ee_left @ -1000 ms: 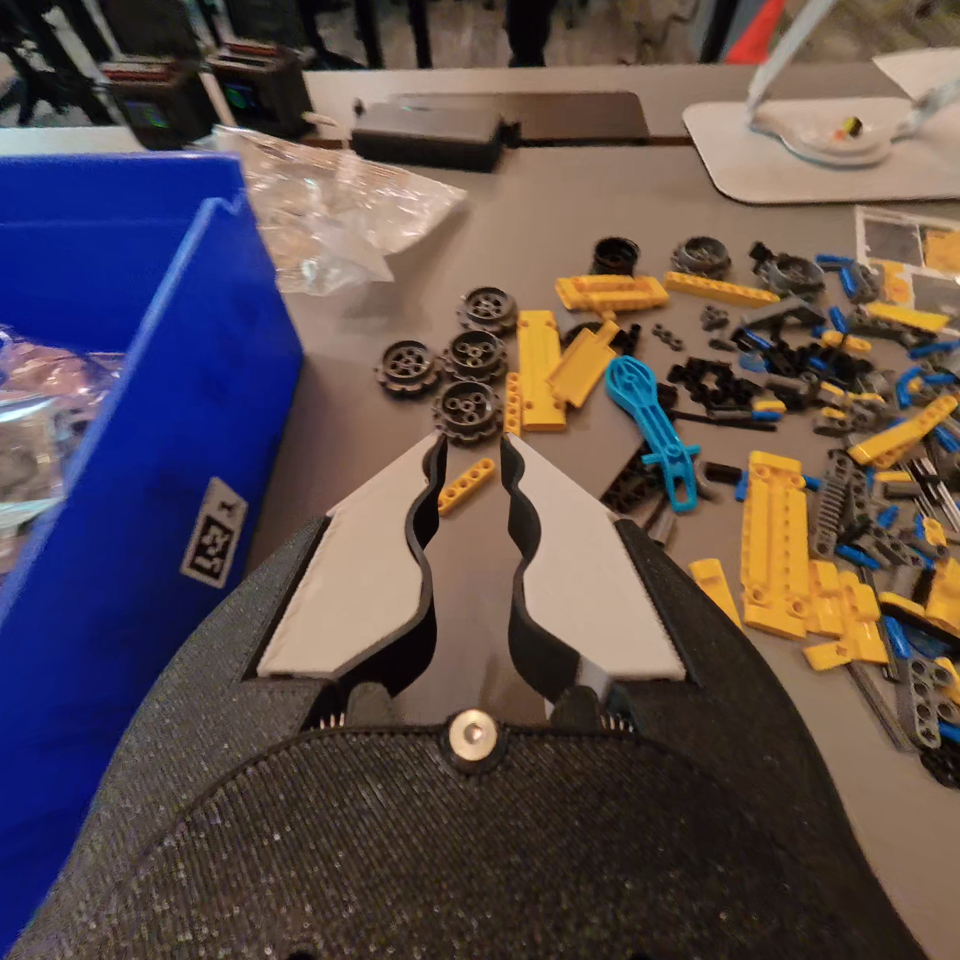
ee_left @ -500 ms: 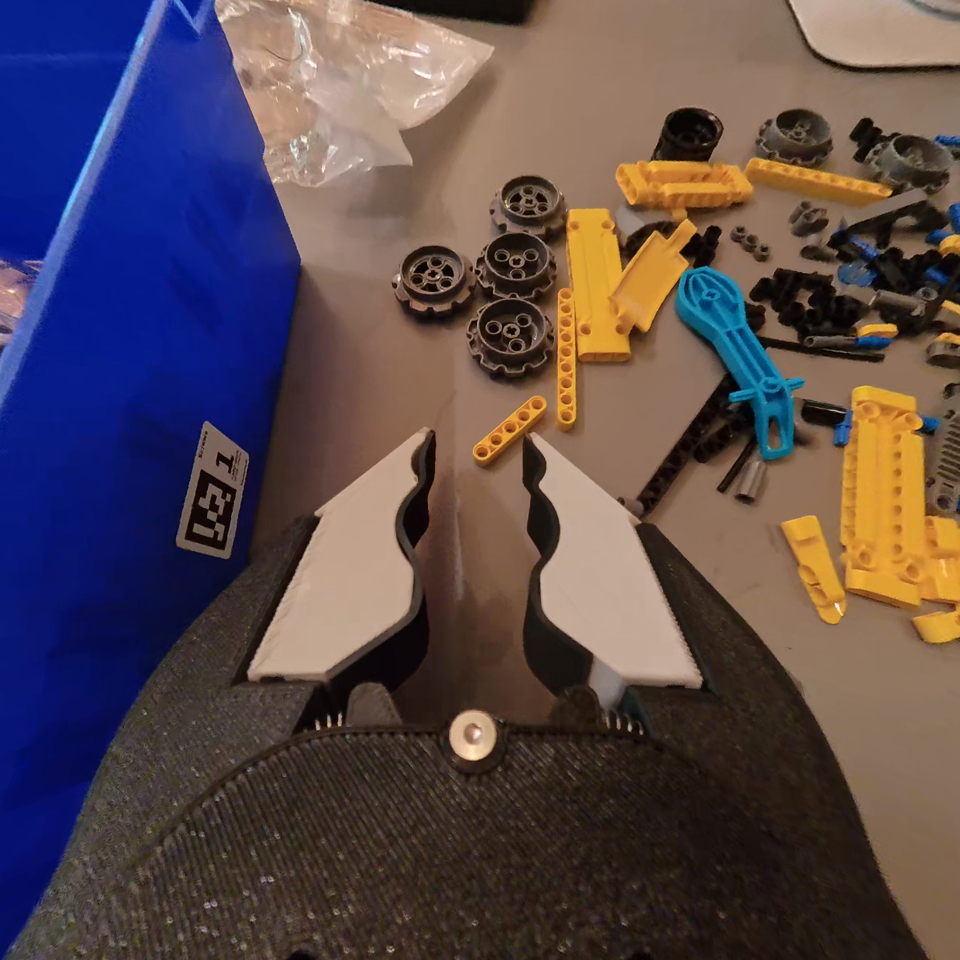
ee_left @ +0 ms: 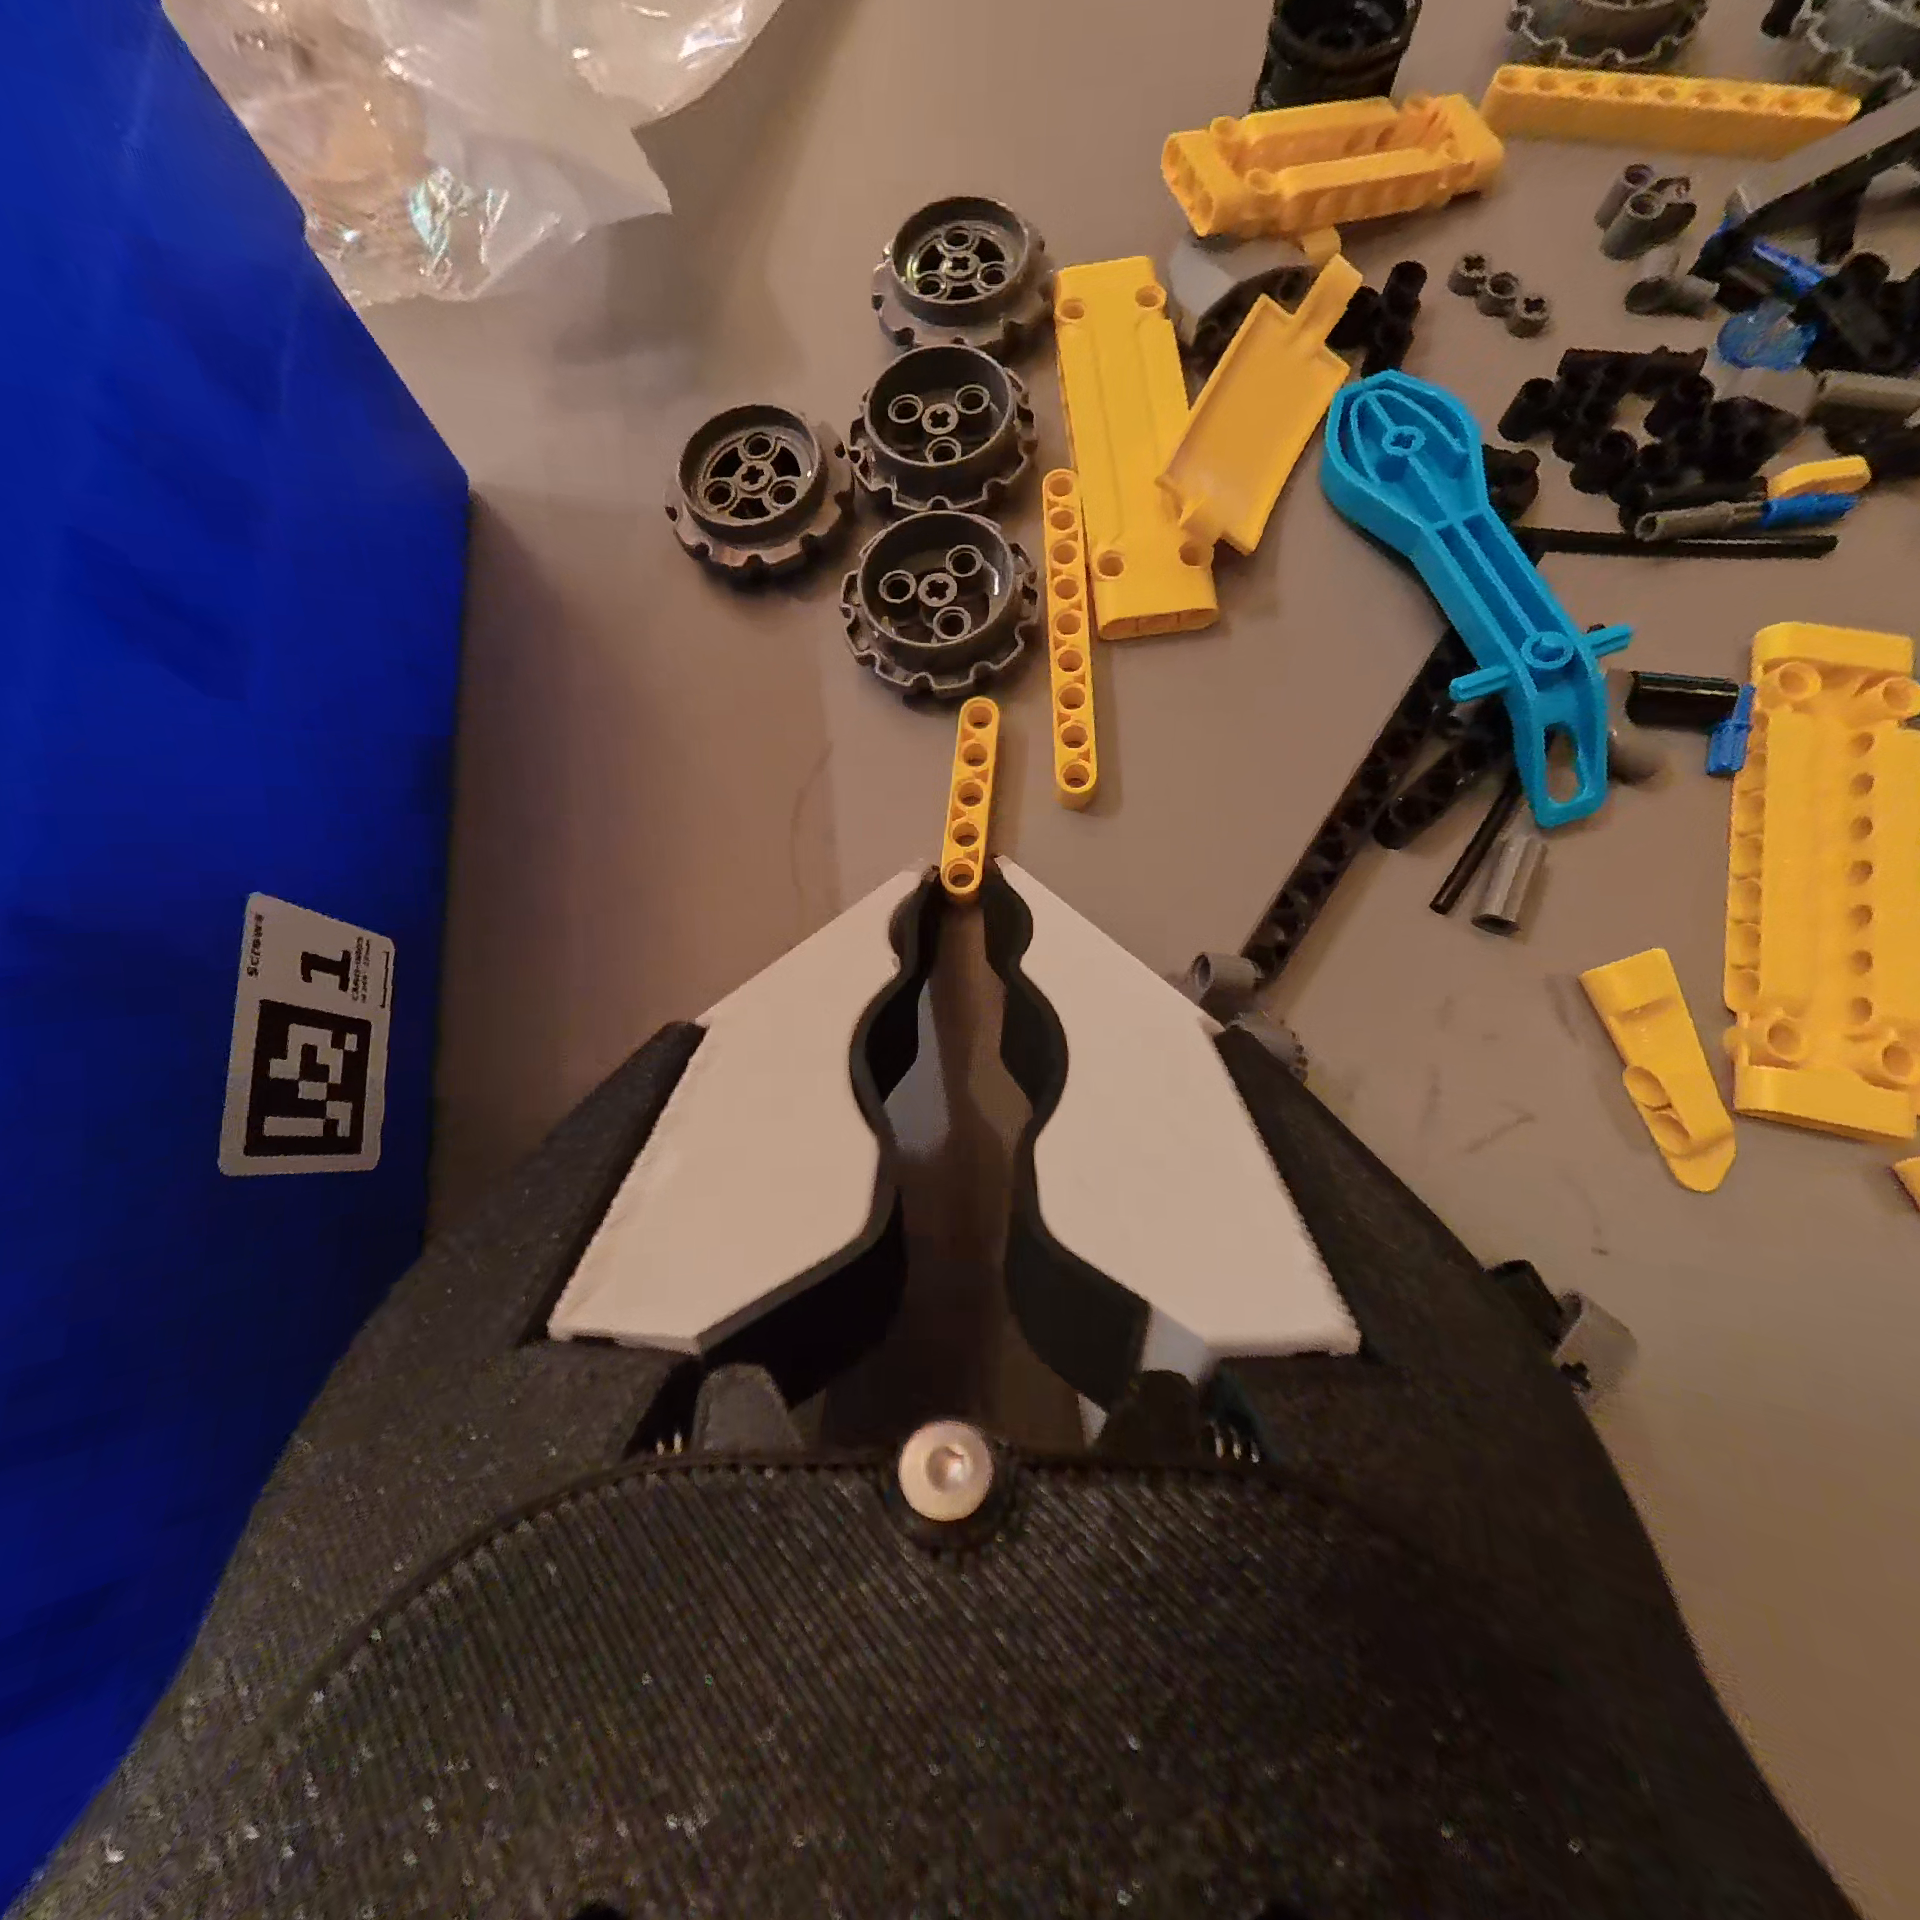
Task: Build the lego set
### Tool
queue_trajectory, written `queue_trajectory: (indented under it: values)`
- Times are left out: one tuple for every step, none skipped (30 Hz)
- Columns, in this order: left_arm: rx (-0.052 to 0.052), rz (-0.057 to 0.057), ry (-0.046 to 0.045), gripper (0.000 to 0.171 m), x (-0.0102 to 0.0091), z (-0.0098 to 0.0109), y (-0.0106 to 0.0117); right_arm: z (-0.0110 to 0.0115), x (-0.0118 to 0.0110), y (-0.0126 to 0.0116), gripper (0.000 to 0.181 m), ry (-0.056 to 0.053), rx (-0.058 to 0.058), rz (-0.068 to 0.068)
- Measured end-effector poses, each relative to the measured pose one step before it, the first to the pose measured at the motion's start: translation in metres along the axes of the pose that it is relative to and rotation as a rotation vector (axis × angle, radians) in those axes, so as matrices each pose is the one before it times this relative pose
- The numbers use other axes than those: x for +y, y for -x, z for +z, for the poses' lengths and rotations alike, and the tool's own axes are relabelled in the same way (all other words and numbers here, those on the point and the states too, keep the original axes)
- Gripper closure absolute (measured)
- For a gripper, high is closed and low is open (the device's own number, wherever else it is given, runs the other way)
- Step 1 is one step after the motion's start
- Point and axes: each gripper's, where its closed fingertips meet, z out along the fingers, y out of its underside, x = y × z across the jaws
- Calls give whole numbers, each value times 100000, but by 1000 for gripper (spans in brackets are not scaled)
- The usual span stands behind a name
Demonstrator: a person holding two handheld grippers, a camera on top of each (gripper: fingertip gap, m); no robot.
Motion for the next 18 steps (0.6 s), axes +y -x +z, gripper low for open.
queue_trajectory:
  values:
    - [168,1588,-424,166,-48,-47,-174,-13,-16,4,128,-75,98,-141]
    - [-569,1267,-1554,166,-213,-121,-33,-17,-8,4,128,-106,86,-139]
    - [-1393,649,-2815,166,-417,-224,137,-7,-24,-3,128,-130,85,-122]
    - [-565,-179,-2989,166,-504,-305,57,-16,-10,11,128,-119,61,-88]
    - [684,-970,-2125,166,-500,-405,-144,-17,-16,-4,128,-93,38,-63]
    - [1327,-800,-2358,166,-686,-593,-372,-5,-9,1,128,-84,25,-52]
    - [1886,2,-3390,166,-977,-815,-695,2,-8,5,128,-55,21,-33]
    - [2729,430,-3979,166,-1230,-945,-1100,-2,0,7,128,1,14,-18]
    - [3665,680,-4119,166,-1359,-957,-1549,5,6,-4,128,66,28,-29]
    - [5103,1517,-4397,166,-1431,-825,-2134,13,21,-4,128,127,42,-31]
    - [6228,1694,-3950,166,-1281,-506,-2675,27,24,0,128,190,44,-28]
    - [7270,1475,-2264,166,-934,-79,-3225,23,31,-4,128,240,75,-26]
    - [9504,2371,-1202,167,-593,383,-3936,31,34,-16,128,289,113,-6]
    - [12166,3022,145,166,-161,833,-4506,30,52,-17,127,350,146,37]
    - [11366,2471,1688,167,203,1329,-4312,30,60,-42,126,407,216,90]
    - [10146,2849,2236,166,400,1654,-3934,40,71,-35,126,441,192,111]
    - [9322,3149,2699,166,453,1849,-3533,38,58,-31,125,422,185,162]
    - [9017,3157,2616,166,364,1993,-3148,24,55,-15,124,357,57,183]
